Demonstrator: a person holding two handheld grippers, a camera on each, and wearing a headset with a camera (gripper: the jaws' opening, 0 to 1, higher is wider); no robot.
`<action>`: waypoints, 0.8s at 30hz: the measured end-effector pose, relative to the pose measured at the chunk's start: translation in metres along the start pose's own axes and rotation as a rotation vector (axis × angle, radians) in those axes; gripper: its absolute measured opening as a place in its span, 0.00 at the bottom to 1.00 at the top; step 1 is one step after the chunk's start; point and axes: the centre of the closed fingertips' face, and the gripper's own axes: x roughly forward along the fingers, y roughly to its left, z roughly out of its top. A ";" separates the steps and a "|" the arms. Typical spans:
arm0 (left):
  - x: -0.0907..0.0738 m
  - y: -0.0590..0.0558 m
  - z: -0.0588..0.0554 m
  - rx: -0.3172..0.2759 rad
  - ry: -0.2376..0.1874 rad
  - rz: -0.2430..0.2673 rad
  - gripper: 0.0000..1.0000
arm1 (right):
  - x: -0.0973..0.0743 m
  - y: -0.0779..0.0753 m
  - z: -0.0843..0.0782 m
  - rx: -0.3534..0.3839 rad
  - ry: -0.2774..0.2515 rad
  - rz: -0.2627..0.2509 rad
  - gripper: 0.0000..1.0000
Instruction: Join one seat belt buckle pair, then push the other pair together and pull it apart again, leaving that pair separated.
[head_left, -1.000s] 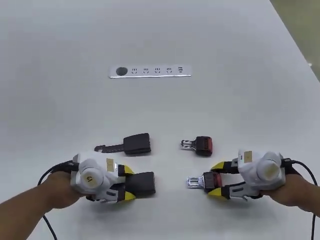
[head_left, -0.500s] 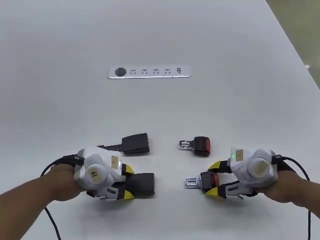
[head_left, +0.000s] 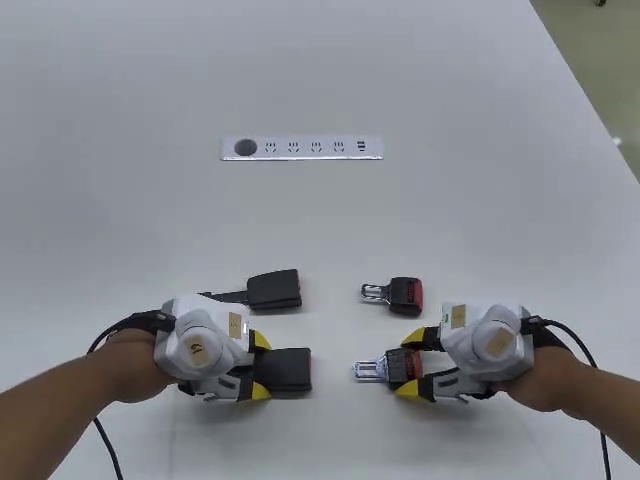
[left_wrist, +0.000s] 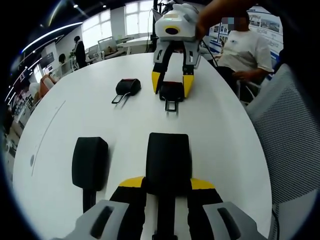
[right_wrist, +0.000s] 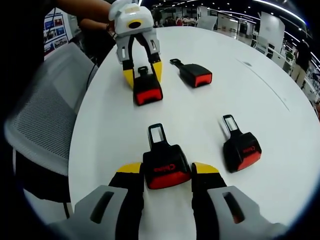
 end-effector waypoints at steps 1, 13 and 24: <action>0.000 0.000 0.000 0.000 0.001 0.000 0.33 | 0.001 0.000 0.001 -0.004 -0.002 0.000 0.35; 0.001 -0.001 -0.001 -0.001 0.015 0.003 0.33 | 0.016 0.004 0.024 -0.018 -0.028 0.015 0.35; 0.002 -0.001 -0.002 -0.004 0.023 0.005 0.33 | 0.024 0.008 0.039 -0.005 -0.051 0.003 0.35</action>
